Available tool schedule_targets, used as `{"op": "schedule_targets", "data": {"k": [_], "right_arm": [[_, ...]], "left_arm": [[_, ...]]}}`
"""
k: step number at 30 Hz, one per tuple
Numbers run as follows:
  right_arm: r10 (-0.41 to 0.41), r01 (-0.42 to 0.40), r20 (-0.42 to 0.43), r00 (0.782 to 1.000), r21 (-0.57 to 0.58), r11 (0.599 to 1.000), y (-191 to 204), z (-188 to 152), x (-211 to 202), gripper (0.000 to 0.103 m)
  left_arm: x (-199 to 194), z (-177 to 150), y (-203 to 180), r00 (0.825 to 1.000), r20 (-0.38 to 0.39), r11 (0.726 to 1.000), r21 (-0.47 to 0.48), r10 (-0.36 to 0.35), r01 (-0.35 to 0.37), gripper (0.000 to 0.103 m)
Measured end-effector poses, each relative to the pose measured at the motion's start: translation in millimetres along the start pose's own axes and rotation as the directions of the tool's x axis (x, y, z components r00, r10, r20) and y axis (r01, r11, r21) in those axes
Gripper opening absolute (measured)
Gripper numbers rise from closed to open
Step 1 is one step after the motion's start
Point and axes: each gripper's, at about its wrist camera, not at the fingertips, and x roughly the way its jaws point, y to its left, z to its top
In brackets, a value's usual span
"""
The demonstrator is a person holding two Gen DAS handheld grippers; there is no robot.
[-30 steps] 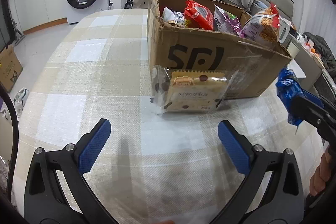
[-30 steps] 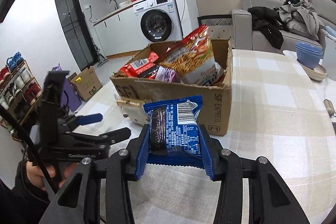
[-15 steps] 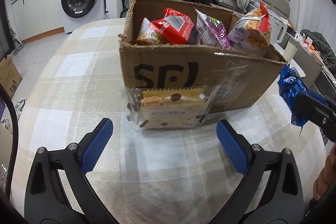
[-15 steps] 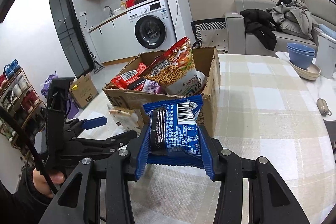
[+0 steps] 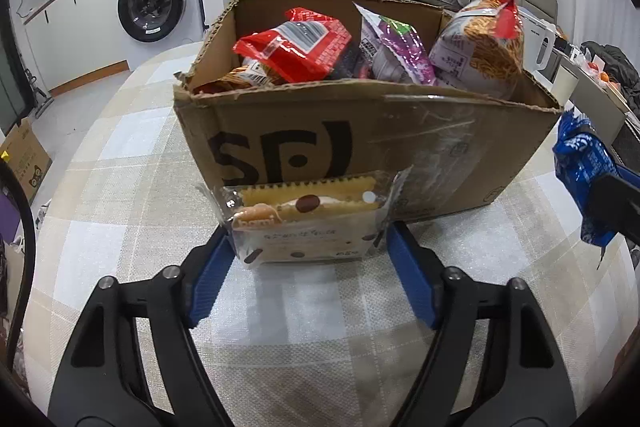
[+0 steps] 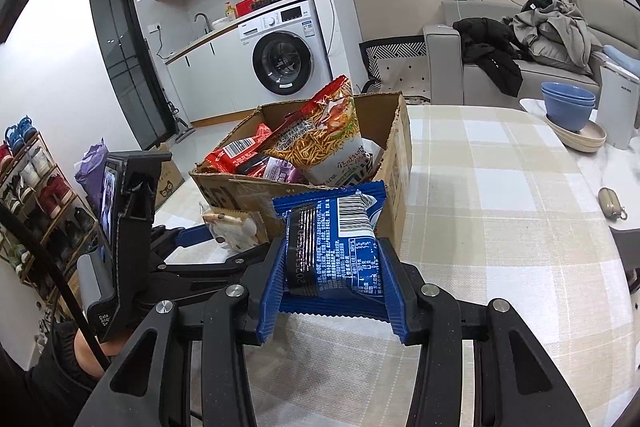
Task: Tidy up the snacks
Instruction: 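Grasp the cream biscuit pack with the left tool while the right tool holds the blue pack, then carry both held packs over the cardboard box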
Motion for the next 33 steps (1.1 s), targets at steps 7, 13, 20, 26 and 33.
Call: {"op": "schedule_targets", "data": {"k": [7,13,20,26,33], "right_arm": [[-0.001,0.001,0.005,1.0,0.003,1.0,-2,0,-3,0.044],[0.003,-0.003,0.009,1.0,0.001,1.0,-1,1,-3,0.044],[0.002,-0.002,0.013,1.0,0.0,1.0,-1,1,-5,0.044],[0.003,-0.003,0.015,1.0,0.004,1.0,0,3,-6,0.044],[0.004,-0.004,0.022,1.0,0.005,1.0,0,4,-7,0.044]], "left_arm": [[1,-2,-2,1.0,0.008,1.0,0.012,0.0,0.0,0.058],[-7,-11,1,1.0,0.012,1.0,0.022,-0.007,0.007,0.053],[-8,-15,8,1.0,0.008,1.0,0.019,-0.013,0.013,0.053],[-22,-24,14,0.999,0.028,0.999,0.022,-0.033,0.032,0.053],[-45,-29,27,0.996,0.062,0.998,0.0,-0.06,0.061,0.053]]}}
